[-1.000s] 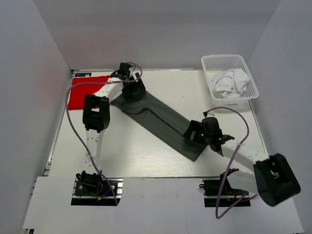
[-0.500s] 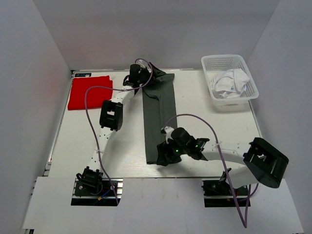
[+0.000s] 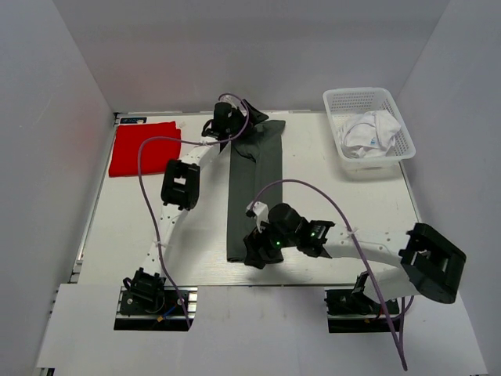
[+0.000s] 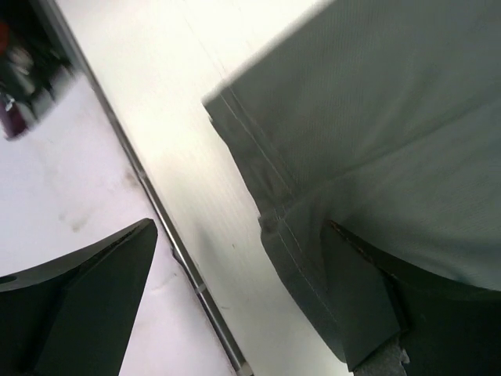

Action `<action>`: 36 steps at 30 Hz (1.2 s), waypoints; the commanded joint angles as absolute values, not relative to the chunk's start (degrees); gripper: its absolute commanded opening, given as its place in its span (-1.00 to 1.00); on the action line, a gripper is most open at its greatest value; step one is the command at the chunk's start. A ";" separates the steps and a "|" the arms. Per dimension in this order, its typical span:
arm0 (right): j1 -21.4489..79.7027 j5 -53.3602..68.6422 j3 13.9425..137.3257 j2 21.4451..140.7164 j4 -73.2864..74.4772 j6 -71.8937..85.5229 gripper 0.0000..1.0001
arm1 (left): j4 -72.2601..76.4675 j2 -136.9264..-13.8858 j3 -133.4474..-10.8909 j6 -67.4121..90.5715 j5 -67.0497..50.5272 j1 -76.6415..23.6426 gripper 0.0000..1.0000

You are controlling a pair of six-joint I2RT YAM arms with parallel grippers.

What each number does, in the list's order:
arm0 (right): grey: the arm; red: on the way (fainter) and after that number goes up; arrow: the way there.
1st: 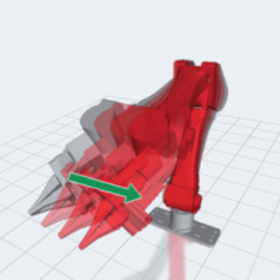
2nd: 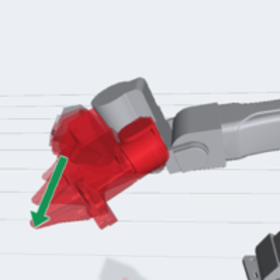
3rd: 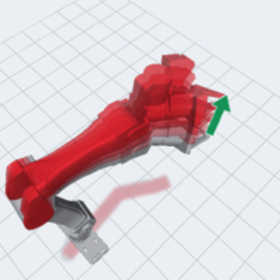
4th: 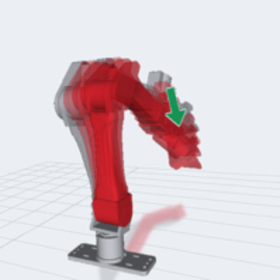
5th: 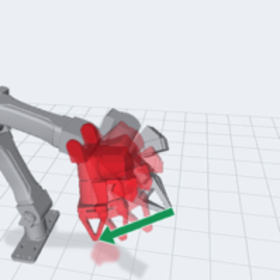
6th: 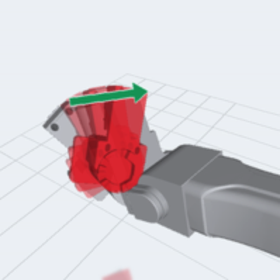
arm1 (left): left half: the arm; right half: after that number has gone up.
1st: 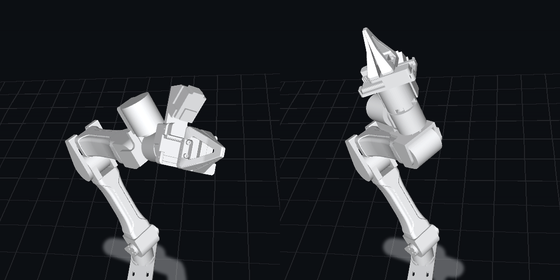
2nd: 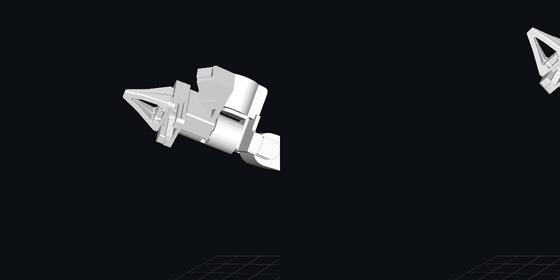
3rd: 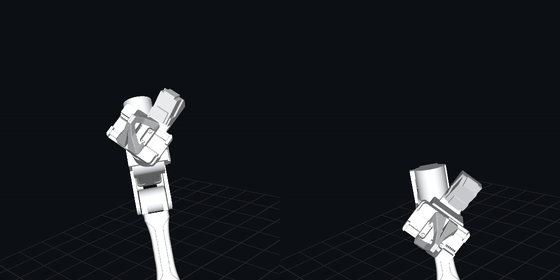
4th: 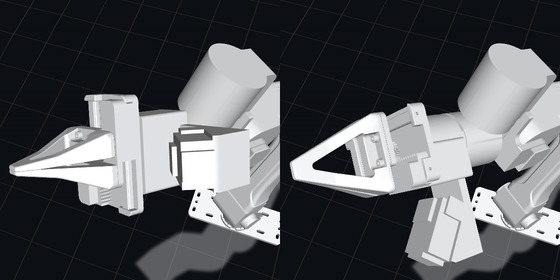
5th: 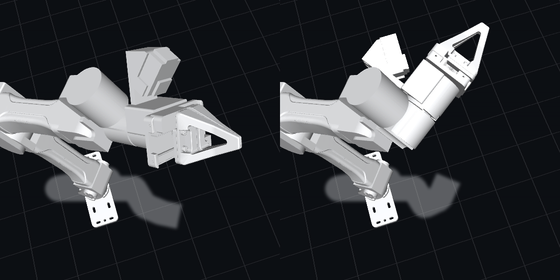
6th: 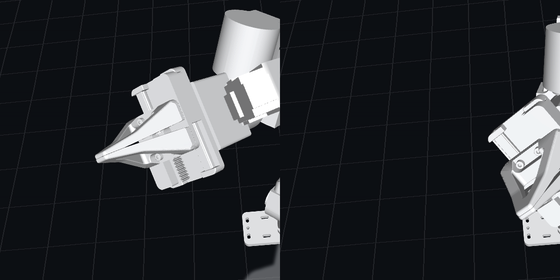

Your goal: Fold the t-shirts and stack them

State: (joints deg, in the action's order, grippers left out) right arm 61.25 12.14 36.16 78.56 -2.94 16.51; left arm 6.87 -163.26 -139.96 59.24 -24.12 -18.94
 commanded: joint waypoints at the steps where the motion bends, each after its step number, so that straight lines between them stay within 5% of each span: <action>1: 61.61 9.93 40.07 72.62 -3.60 12.75 0.81 | -1.57 -148.06 -138.88 50.20 -20.13 -18.72 0.99; 6: 61.52 11.95 39.29 67.50 -1.85 8.70 0.81 | -11.06 -126.78 -124.32 40.72 -20.65 -18.20 0.99; 16: 60.47 -5.26 32.17 61.88 11.15 20.82 0.81 | -8.43 -77.04 -50.92 42.36 -19.25 -22.15 0.99; 28: 59.85 2.63 25.40 61.78 10.63 23.64 0.81 | -27.86 -63.55 -27.34 45.17 -24.51 -32.52 0.69; 36: 59.94 1.76 24.70 65.65 6.24 24.61 0.72 | -20.40 -73.45 -25.83 46.06 -23.83 -36.12 0.40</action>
